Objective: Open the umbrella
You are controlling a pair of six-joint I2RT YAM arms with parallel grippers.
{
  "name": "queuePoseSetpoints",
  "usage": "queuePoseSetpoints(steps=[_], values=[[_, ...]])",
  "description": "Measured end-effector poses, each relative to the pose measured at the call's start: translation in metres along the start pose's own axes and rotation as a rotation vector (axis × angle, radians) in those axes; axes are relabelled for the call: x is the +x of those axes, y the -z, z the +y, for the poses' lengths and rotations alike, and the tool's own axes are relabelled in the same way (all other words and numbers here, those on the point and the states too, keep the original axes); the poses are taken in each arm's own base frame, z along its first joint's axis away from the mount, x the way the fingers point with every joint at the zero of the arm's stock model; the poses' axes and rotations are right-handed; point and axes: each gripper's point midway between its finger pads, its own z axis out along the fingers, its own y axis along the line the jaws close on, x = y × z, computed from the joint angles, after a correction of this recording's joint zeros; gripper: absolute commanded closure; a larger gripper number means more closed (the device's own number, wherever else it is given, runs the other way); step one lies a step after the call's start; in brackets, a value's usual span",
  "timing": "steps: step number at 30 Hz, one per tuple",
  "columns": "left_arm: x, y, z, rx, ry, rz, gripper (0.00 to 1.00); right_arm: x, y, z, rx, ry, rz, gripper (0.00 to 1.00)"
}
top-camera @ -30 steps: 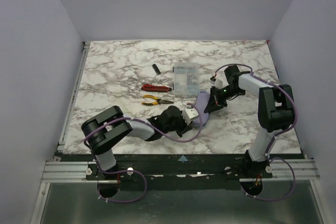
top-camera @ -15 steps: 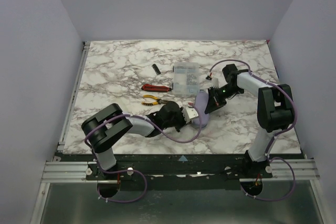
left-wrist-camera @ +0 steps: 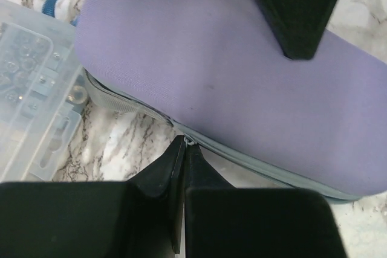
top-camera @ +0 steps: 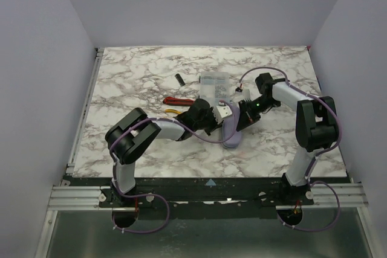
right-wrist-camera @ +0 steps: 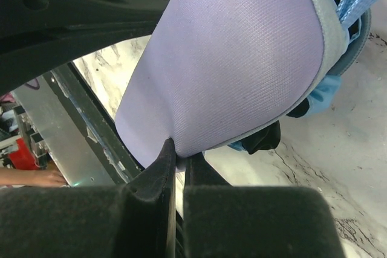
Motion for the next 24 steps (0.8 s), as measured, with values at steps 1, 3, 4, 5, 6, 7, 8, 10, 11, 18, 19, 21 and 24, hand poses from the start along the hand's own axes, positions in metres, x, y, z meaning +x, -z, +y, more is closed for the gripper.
queuePoseSetpoints(steps=[1,3,4,5,6,7,8,10,11,18,19,21,24], values=[[-0.003,-0.001,0.002,-0.003,0.005,-0.004,1.0,0.0,0.001,0.0,-0.001,-0.001,0.003,1.0],[-0.004,-0.003,0.006,-0.01,0.037,0.003,0.96,0.0,0.002,0.001,-0.003,-0.002,0.009,1.0],[-0.003,-0.002,0.007,-0.012,0.048,0.007,0.89,-0.001,0.003,0.002,-0.003,-0.002,0.011,0.99],[-0.002,-0.002,0.007,-0.014,0.067,0.012,0.78,-0.001,0.004,0.003,-0.003,-0.003,0.012,0.94],[-0.002,-0.002,0.008,-0.016,0.08,0.014,0.7,-0.002,0.005,0.003,-0.003,-0.005,0.014,0.9],[-0.001,-0.001,0.008,-0.017,0.087,0.014,0.62,-0.004,0.007,0.005,-0.003,-0.006,0.015,0.86],[0.0,0.001,0.009,-0.02,0.096,0.01,0.56,-0.005,0.009,0.006,-0.004,-0.007,0.017,0.81],[0.002,0.011,0.01,-0.03,0.107,0.005,0.46,-0.005,0.012,0.01,-0.005,-0.009,0.028,0.68],[0.005,0.02,0.01,-0.033,0.119,0.004,0.4,-0.008,0.014,0.012,-0.005,-0.004,0.029,0.63],[-0.023,0.062,0.006,-0.043,0.138,-0.088,0.31,-0.02,0.026,0.033,-0.08,0.01,0.003,0.4],[-0.026,0.064,0.005,-0.041,0.142,-0.097,0.31,-0.02,0.026,0.036,-0.095,0.009,0.0,0.4],[-0.033,0.069,0.004,-0.04,0.15,-0.115,0.31,-0.023,0.027,0.044,-0.132,0.009,-0.011,0.4],[-0.041,0.077,0.005,-0.043,0.193,-0.142,0.31,-0.025,0.027,0.056,-0.179,0.017,-0.013,0.39]])
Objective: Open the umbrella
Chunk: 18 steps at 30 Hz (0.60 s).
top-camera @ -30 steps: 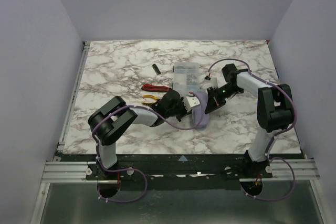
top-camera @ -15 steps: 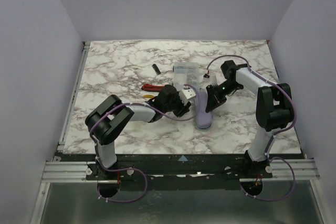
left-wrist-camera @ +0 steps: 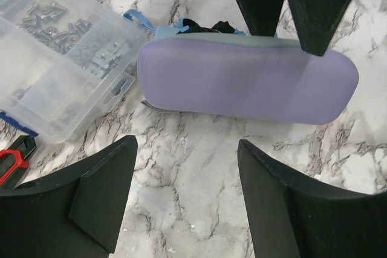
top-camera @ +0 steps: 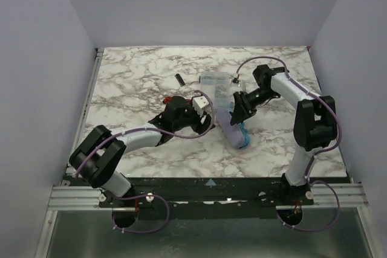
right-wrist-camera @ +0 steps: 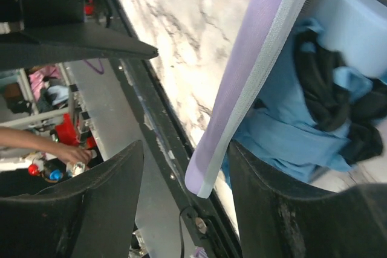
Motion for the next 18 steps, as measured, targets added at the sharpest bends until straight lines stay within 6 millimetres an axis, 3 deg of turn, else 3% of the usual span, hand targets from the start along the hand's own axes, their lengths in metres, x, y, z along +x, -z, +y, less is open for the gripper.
queuePoseSetpoints(steps=[9,14,18], values=[[-0.016,0.031,0.027,-0.072,0.201,-0.055,0.31,0.007,-0.031,0.044,-0.132,0.086,0.079,0.34],[-0.018,0.033,0.027,-0.083,0.291,-0.042,0.32,0.026,-0.056,0.047,-0.136,0.124,0.132,0.27],[-0.023,0.023,0.03,-0.085,0.372,-0.027,0.29,0.031,-0.063,0.039,-0.1,0.146,0.121,0.24]])
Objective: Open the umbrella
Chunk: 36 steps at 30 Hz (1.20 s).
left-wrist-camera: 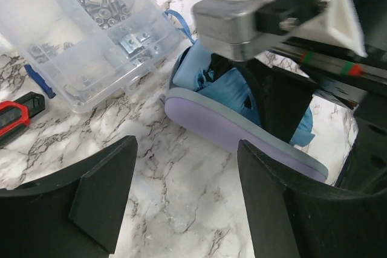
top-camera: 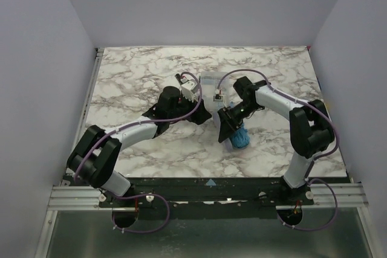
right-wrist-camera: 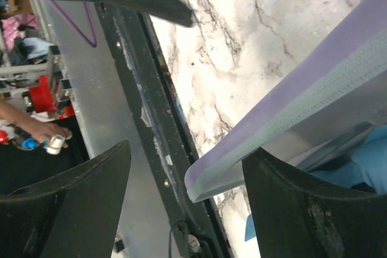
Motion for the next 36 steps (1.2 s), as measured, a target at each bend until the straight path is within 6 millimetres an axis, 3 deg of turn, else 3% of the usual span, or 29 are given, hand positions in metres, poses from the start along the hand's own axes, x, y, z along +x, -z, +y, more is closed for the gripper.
queuePoseSetpoints(steps=[9,18,22,27,36], values=[[0.018,-0.019,0.008,-0.027,0.159,0.078,0.2,-0.015,0.012,0.008,0.094,0.143,-0.101,0.23],[0.011,-0.035,-0.013,0.003,0.191,0.082,0.19,-0.015,0.003,0.011,0.086,0.171,-0.094,0.23],[0.026,-0.043,-0.02,-0.005,0.207,0.133,0.27,-0.015,0.003,0.01,0.093,0.167,-0.094,0.24],[0.056,-0.043,-0.01,-0.056,0.231,0.225,0.32,-0.017,0.014,0.008,0.143,0.147,-0.115,0.26],[0.068,-0.037,-0.004,-0.086,0.223,0.256,0.32,-0.018,0.064,-0.042,0.458,-0.018,-0.184,0.29]])
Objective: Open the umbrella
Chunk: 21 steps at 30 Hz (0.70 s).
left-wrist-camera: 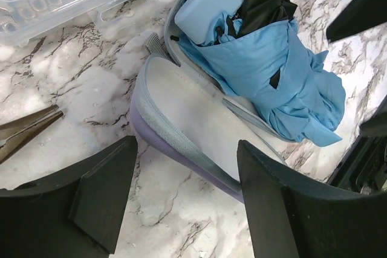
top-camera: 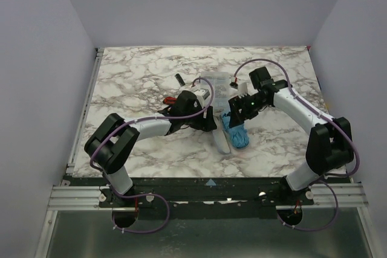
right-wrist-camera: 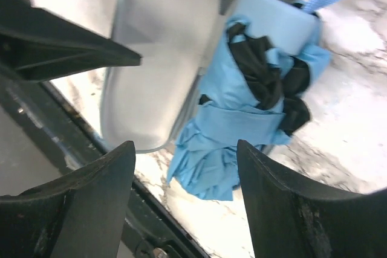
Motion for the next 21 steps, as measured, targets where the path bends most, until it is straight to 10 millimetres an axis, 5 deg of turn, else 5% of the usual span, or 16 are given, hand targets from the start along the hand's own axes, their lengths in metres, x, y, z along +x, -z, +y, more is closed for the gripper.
queuePoseSetpoints(steps=[7,14,18,21], values=[[0.0,0.0,0.0,0.002,-0.002,-0.004,0.32,0.004,-0.004,-0.025,0.178,-0.019,0.033,0.27],[0.003,0.001,0.001,0.002,-0.002,-0.004,0.32,0.011,-0.035,-0.024,0.264,0.05,0.088,0.31],[0.003,0.004,0.001,0.003,-0.009,-0.007,0.32,0.017,-0.048,-0.039,0.345,0.064,0.116,0.46],[0.001,0.006,0.0,0.005,-0.025,-0.015,0.31,0.023,-0.054,-0.051,0.392,0.056,0.13,0.74]])
